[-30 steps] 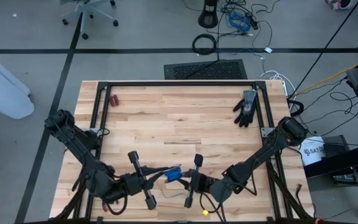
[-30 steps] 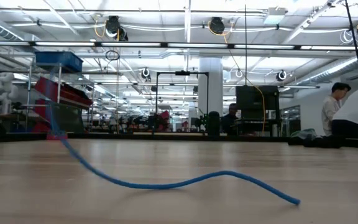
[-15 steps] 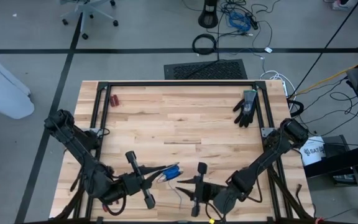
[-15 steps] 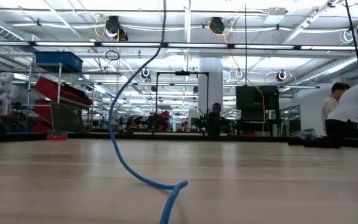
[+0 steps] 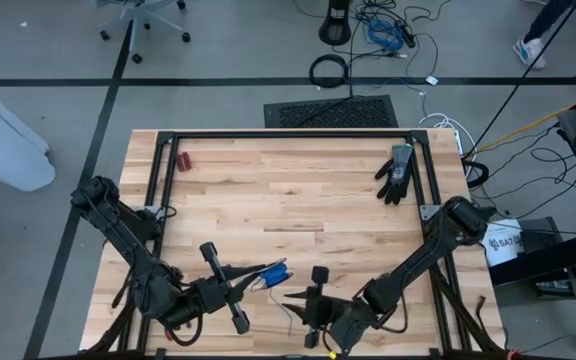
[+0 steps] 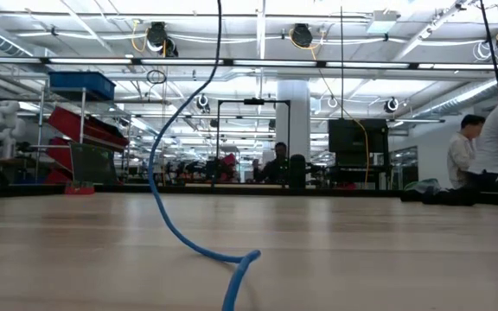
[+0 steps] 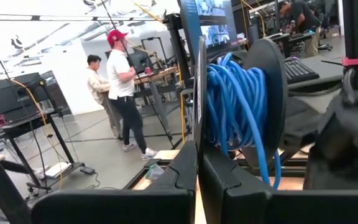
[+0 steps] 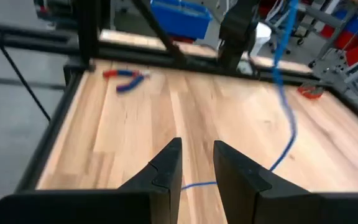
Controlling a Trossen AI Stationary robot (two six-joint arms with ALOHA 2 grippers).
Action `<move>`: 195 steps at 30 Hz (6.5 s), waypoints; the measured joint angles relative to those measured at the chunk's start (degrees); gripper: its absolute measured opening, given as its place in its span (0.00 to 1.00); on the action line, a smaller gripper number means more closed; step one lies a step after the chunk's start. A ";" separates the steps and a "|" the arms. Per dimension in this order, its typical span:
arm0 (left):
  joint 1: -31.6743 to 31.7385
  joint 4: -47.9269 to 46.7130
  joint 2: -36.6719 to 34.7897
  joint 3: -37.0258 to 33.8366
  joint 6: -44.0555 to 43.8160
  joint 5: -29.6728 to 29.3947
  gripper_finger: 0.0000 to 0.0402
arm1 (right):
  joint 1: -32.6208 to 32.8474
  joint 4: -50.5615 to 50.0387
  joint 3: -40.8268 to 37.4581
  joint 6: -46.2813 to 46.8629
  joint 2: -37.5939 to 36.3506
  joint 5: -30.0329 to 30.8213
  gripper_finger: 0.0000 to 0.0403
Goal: Coil cords
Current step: Coil the blue wire onto a spool
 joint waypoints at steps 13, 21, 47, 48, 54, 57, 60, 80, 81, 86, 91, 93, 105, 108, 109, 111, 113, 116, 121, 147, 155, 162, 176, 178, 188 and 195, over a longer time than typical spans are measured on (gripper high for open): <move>-0.67 0.08 -0.03 0.00 1.49 -2.05 0.02 | -4.72 0.84 0.00 1.56 6.35 -7.97 0.20; -1.01 0.63 -0.06 0.00 2.75 -3.80 0.02 | -6.24 -0.19 0.00 6.93 8.19 -9.03 0.29; -2.85 0.48 -1.01 -0.02 4.15 -6.62 0.02 | -9.13 14.09 0.00 12.76 15.44 -4.49 0.19; -2.85 0.49 -1.03 -0.02 4.15 -6.66 0.02 | -9.08 14.05 0.00 12.97 15.44 -4.53 0.18; -2.97 0.48 -1.03 -0.02 4.15 -6.78 0.02 | -7.45 13.97 0.00 12.50 15.32 2.82 0.15; -3.00 0.48 -1.03 -0.02 4.15 -6.78 0.02 | -6.79 13.02 0.00 11.41 14.54 2.86 0.18; -3.00 0.48 -1.03 -0.02 4.15 -7.09 0.02 | -6.89 12.68 0.00 10.97 14.15 2.93 0.19; -3.00 0.50 -1.03 -0.02 4.17 -7.69 0.02 | -6.84 9.88 0.00 11.89 14.15 3.04 0.20; -3.00 0.50 -1.03 -0.02 4.17 -7.70 0.02 | -6.84 9.88 0.00 11.83 14.16 3.04 0.21; -3.00 0.49 -1.03 -0.02 4.17 -7.70 0.02 | -6.84 9.90 0.00 11.67 14.17 3.06 0.19; -3.00 0.49 -1.03 -0.02 4.17 -7.70 0.02 | -6.84 10.60 0.00 11.67 14.17 2.70 0.16; -3.00 0.50 -1.03 -0.02 4.17 -7.70 0.02 | -6.86 11.16 0.00 11.63 14.17 2.41 0.16; -3.00 0.49 -1.03 -0.02 4.17 -7.68 0.02 | -8.30 15.23 0.00 11.54 14.19 -3.17 0.22; -3.00 0.48 -1.03 -0.02 4.17 -7.68 0.02 | -8.37 15.23 0.00 11.52 14.19 -3.19 0.22; -3.00 0.49 -1.03 -0.02 4.17 -7.68 0.02 | -8.41 15.24 0.00 11.52 14.19 -3.19 0.22; -3.00 0.48 -1.03 -0.02 4.17 -7.68 0.02 | -8.50 15.23 0.00 11.52 14.19 -3.19 0.21; -3.00 0.48 -1.03 -0.02 4.17 -7.68 0.02 | -8.59 15.23 0.00 11.61 14.22 -3.04 0.19; -3.00 0.48 -1.03 -0.02 4.17 -7.66 0.02 | -8.89 15.23 0.00 11.64 14.24 -3.02 0.15; -3.00 0.50 -1.03 -0.04 4.17 -7.66 0.02 | -9.27 15.23 0.00 11.91 14.24 -2.97 0.08; -4.82 0.54 -1.48 -0.06 4.24 -7.72 0.02 | -4.78 -8.68 0.04 20.85 5.21 11.98 0.00; -6.60 0.75 -2.25 -0.07 4.17 -7.79 0.02 | -0.25 -30.72 0.04 35.23 -2.03 16.64 0.00; -7.76 0.65 -2.59 -0.07 4.26 -7.79 0.02 | 3.88 -47.10 0.04 50.57 -5.48 20.25 0.00; -10.72 0.48 -2.96 -0.07 5.81 -7.83 0.02 | 11.56 -55.53 0.00 57.30 -16.61 35.60 0.00; -10.74 0.48 -2.98 -0.06 5.84 -7.84 0.02 | 12.54 -52.17 0.00 52.36 -18.77 37.84 0.00; -10.70 0.44 -3.02 -0.04 5.99 -7.83 0.02 | 15.25 -19.30 0.00 9.95 -25.19 41.99 0.00; -10.67 0.44 -3.02 -0.04 5.97 -7.44 0.02 | 15.19 5.95 0.00 -20.28 -25.54 41.98 0.00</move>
